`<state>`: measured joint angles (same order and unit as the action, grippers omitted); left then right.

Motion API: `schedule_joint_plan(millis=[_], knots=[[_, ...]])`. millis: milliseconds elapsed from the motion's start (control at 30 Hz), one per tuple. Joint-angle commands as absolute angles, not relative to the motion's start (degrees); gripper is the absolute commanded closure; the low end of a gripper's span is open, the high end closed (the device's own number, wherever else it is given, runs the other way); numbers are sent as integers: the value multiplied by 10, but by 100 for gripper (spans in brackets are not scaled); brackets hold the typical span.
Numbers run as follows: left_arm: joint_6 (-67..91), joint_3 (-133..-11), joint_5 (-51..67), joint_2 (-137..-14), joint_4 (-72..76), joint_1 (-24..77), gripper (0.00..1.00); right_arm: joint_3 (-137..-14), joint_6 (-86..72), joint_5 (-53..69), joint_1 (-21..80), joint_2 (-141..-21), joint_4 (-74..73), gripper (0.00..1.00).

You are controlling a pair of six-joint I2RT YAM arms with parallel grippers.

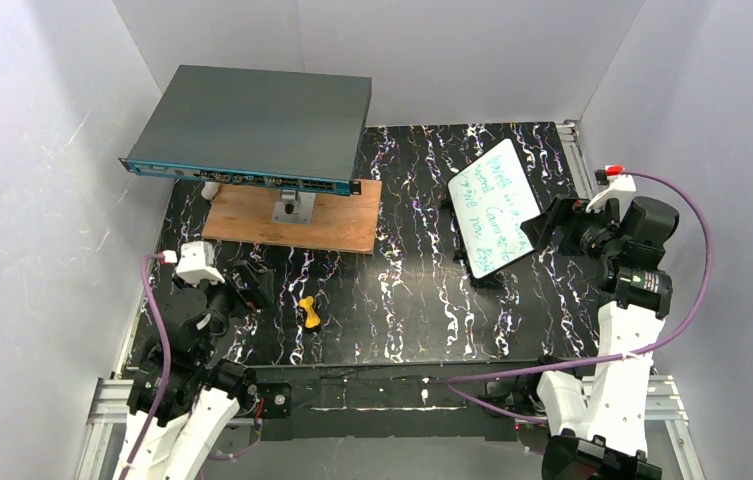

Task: Erase the whiteboard
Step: Pick up the whiteboard from the whiteboard stand.

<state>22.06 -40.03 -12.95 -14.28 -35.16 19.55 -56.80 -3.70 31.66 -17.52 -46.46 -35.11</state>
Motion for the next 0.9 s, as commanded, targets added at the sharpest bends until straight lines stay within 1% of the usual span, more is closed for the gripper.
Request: schedule_joint_plan(millis=[0,300,433,567,733,800,867], knots=[[246,-389,-85,-150,-371,192,1,-584,-44,307,-178,-459,-362,2],[251,-379,-36,-209,-339,192,0,-607,-28,270,-178,-466,-402,2],[252,-380,-28,-215,-339,192,1,-603,-5,257,-178,-461,-413,2],[265,-373,-18,-214,-338,192,0,-580,92,322,-178,-459,-434,2],[288,-373,10,-238,-338,192,0,-535,219,485,-178,-465,-479,2],[293,-379,34,-256,-335,192,0,-528,252,500,-178,-473,-508,2],[293,-390,47,-274,-333,192,0,-526,246,468,-178,-479,-502,2]])
